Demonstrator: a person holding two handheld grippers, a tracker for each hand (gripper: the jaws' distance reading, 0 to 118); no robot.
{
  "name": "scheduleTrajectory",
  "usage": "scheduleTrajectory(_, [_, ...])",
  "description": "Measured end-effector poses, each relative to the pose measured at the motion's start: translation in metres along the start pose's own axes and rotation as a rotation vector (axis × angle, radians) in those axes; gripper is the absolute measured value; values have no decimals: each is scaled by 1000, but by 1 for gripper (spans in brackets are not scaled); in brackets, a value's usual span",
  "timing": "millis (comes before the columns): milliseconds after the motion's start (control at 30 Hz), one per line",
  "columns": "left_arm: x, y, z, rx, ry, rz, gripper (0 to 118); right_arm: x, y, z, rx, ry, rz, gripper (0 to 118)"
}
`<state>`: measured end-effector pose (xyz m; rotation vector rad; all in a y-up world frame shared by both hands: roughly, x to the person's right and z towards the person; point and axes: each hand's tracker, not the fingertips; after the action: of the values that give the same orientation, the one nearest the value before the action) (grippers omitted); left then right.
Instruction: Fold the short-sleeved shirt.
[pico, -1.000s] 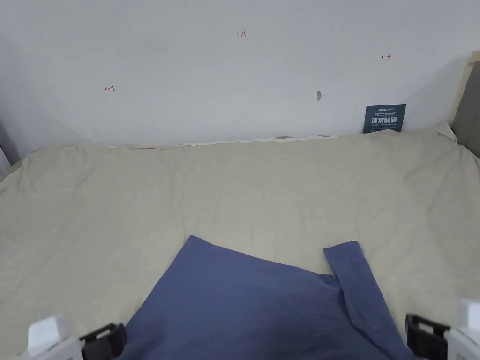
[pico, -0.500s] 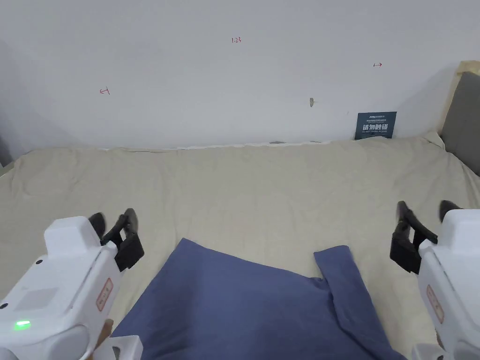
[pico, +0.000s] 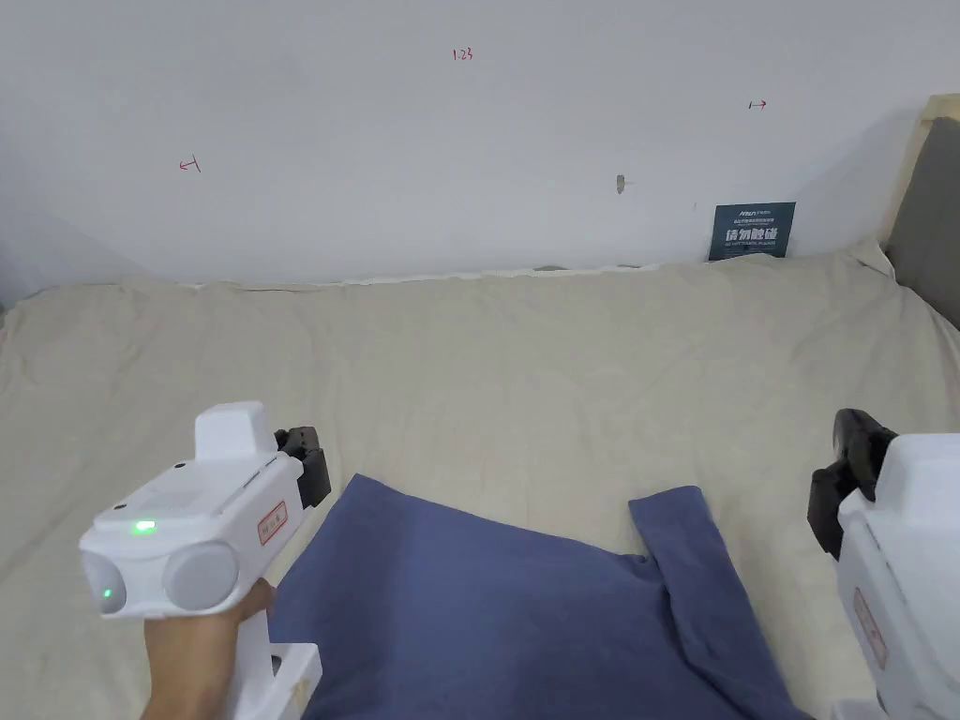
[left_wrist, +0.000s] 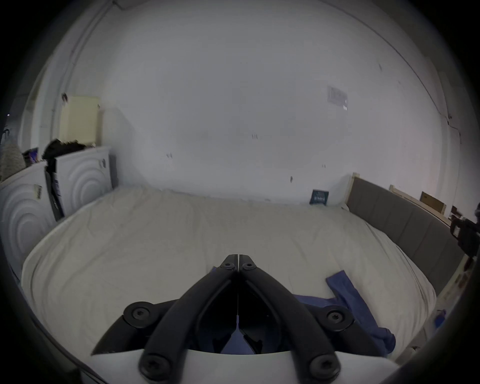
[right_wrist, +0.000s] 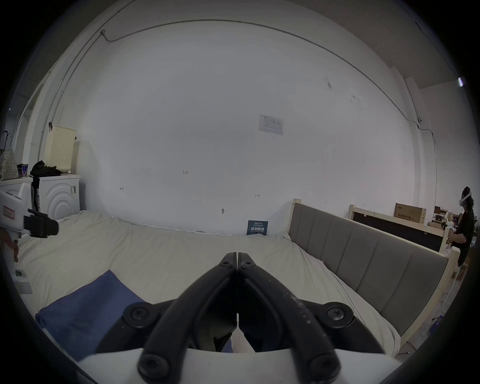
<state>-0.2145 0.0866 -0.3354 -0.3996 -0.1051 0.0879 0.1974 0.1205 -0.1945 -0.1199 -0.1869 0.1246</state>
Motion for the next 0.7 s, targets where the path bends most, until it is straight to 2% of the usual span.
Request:
scheduleTrajectory(267, [-26, 22, -149, -346, -58, -50, 0, 0, -24, -51, -86, -38, -12, 1])
scheduleTrajectory(300, [-28, 18, -171, -381, -57, -53, 4, 0, -28, -59, -104, -43, -15, 1])
scheduleTrajectory(333, [-33, 14, -193, -397, -37, -39, 15, 0, -32, -67, -118, -46, -18, 1])
scheduleTrajectory(367, [-37, 10, -212, -446, -37, -26, 32, 1, -36, -73, -132, -49, -21, 1])
scheduleTrajectory(400, [-40, 3, -230, -470, -23, -10, 72, 1, -40, -80, -146, -55, -23, 1])
scheduleTrajectory(433, [-43, -5, -244, -487, -17, -4, 97, 1, -44, -85, -156, -60, -21, 1])
scheduleTrajectory(467, [-43, -12, -252, -536, -18, 1, 114, 1, -49, -92, -169, -67, -20, 1])
scheduleTrajectory(500, [-44, -21, -263, -564, 11, -3, 116, 3, -54, -97, -179, -79, -22, 1])
scheduleTrajectory(533, [-46, -29, -270, -561, 32, -5, 111, 3, -60, -101, -186, -91, -27, 1])
scheduleTrajectory(700, [-50, -63, -296, -635, 46, 11, 67, 4, -88, -117, -270, -114, -52, 1])
